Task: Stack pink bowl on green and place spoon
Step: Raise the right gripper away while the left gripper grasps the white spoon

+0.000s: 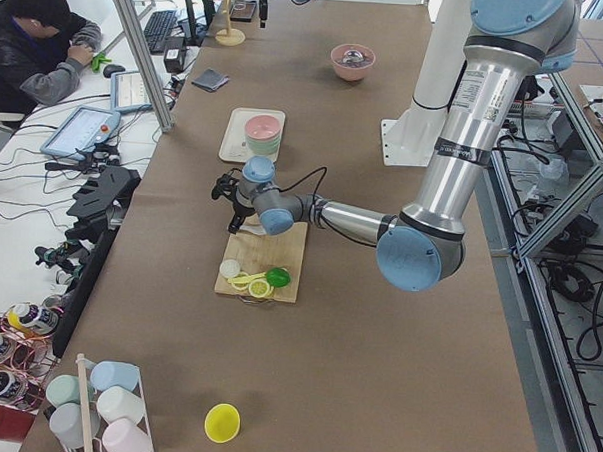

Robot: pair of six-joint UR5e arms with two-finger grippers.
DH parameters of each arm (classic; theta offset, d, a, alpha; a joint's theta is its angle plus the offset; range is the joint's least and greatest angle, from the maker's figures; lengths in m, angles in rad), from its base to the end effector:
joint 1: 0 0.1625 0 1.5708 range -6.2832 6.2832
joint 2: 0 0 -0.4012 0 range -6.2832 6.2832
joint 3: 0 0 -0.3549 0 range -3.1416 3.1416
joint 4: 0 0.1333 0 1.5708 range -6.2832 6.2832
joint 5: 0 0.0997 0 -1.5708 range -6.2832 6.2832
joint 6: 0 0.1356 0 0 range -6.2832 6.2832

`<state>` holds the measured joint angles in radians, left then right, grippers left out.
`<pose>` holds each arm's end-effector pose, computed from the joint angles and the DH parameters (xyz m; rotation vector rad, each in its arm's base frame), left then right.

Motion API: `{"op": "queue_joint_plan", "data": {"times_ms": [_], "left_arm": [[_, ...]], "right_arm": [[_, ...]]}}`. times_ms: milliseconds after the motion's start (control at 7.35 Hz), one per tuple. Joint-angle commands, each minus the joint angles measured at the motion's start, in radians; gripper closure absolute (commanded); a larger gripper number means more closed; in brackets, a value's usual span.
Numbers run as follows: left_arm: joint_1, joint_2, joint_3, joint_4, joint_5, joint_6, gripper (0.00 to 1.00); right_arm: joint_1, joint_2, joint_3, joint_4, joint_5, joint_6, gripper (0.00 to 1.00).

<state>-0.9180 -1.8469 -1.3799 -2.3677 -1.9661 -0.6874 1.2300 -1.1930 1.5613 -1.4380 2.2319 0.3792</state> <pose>0.3140 -0.5441 0.5209 0.4526 0.8295 0.1423 -0.1594 -0.5991 0.4536 0.2236 -0.7752 -0.1293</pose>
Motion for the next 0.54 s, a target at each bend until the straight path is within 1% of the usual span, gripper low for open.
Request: {"op": "queue_joint_plan", "data": {"times_ms": [0,136,272,408], "left_arm": [[0.001,0.011,-0.001,-0.010,0.000,-0.001,0.65],[0.001,0.012,0.001,-0.010,0.000,-0.001,0.74],[0.001,0.012,0.001,-0.010,0.001,-0.001,0.77],[0.001,0.012,-0.008,-0.010,0.000,-0.001,0.87]], "right_arm": [[0.029,-0.030,0.002,0.001,0.002,-0.048,0.00],[0.029,-0.031,0.005,0.001,0.002,-0.048,0.00],[0.029,-0.031,0.003,0.001,0.000,-0.048,0.00],[0.028,-0.031,0.003,0.001,0.000,-0.048,0.00]]}}
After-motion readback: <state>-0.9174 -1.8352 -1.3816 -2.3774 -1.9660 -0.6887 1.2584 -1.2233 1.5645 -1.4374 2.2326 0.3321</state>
